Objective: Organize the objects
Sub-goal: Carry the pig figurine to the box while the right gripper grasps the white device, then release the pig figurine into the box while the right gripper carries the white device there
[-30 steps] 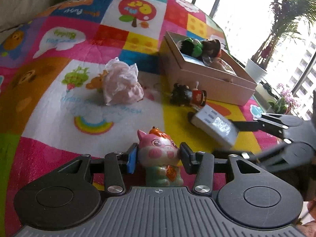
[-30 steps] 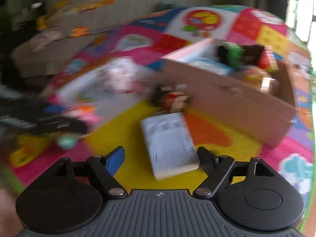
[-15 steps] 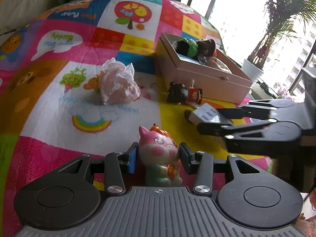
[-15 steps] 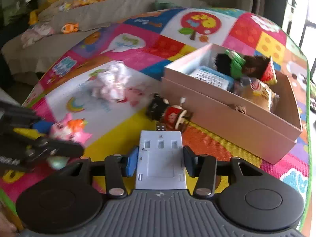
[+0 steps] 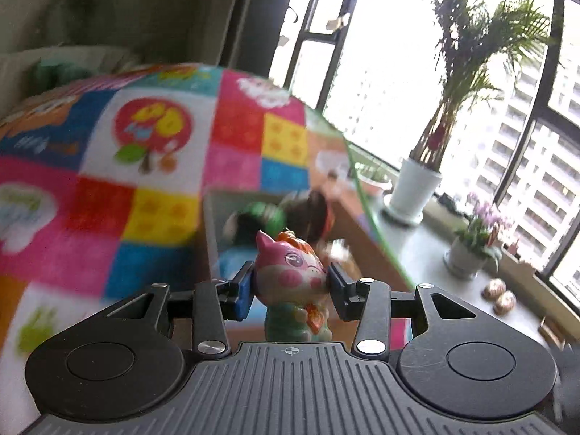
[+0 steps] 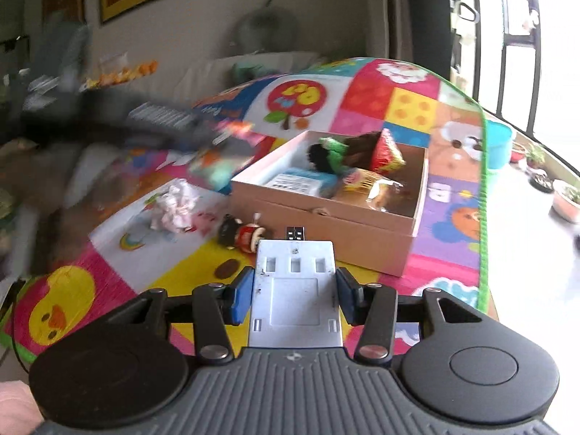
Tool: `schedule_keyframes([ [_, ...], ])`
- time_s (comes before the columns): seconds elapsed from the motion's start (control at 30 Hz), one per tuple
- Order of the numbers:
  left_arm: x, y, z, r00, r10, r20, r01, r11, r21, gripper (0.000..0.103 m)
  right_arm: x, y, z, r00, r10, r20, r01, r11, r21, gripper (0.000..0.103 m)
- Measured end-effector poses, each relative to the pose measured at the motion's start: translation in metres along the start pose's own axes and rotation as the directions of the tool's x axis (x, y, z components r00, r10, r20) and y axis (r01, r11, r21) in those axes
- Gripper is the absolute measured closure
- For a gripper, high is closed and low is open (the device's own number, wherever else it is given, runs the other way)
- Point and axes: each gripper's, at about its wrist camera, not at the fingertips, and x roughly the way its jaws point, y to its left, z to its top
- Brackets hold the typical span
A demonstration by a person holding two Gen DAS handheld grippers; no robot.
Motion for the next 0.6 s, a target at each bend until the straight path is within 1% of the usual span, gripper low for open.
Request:
schedule_keyframes([
  [0.03,0.013,-0.002,0.004,1.000,-0.003,0.012,0.003,1.000,-0.004,0.055,0.000,-0.002,-0.001,1.000,-0.002,-0.001,0.002,1.000,0.007,0.056],
  [0.1,0.038,-0.006,0.009,1.000,0.009,0.001,-0.009,1.000,-0.005,0.055,0.001,-0.005,-0.004,1.000,-0.010,-0.004,0.010,1.000,0.019,0.056],
  [0.17,0.062,-0.014,0.007,0.997,0.031,-0.064,-0.029,0.999,0.041,0.055,0.002,-0.009,-0.006,1.000,-0.016,-0.008,0.016,0.999,0.028,0.056],
  [0.23,0.078,-0.020,0.001,0.985,0.074,-0.155,-0.054,0.990,0.131,0.055,0.001,-0.014,-0.009,1.000,-0.023,-0.009,0.023,0.999,0.036,0.056],
  [0.27,0.082,-0.023,-0.003,0.978,0.098,-0.182,-0.066,0.983,0.172,0.054,0.001,-0.016,-0.010,1.000,-0.027,-0.010,0.027,0.999,0.041,0.056],
  [0.3,0.081,-0.022,-0.007,0.979,0.102,-0.179,-0.065,0.978,0.197,0.053,0.002,-0.018,-0.010,0.999,-0.032,-0.010,0.032,0.998,0.045,0.056],
  [0.37,0.072,-0.020,-0.010,0.983,0.093,-0.161,-0.058,0.976,0.211,0.053,0.003,-0.021,-0.010,0.999,-0.038,-0.008,0.039,0.998,0.052,0.056],
  [0.43,0.059,-0.016,-0.008,0.991,0.084,-0.101,-0.063,0.979,0.195,0.055,0.006,-0.023,-0.009,0.999,-0.037,-0.010,0.037,0.997,0.064,0.056],
  [0.5,0.045,-0.009,-0.003,0.997,0.062,-0.037,-0.056,0.987,0.153,0.055,0.009,-0.023,-0.007,0.999,-0.033,-0.010,0.033,0.997,0.072,0.056],
  [0.6,0.020,0.004,0.003,0.997,0.058,0.052,-0.061,0.997,0.051,0.055,0.010,-0.024,-0.002,0.999,-0.032,0.001,0.032,0.996,0.082,0.056],
])
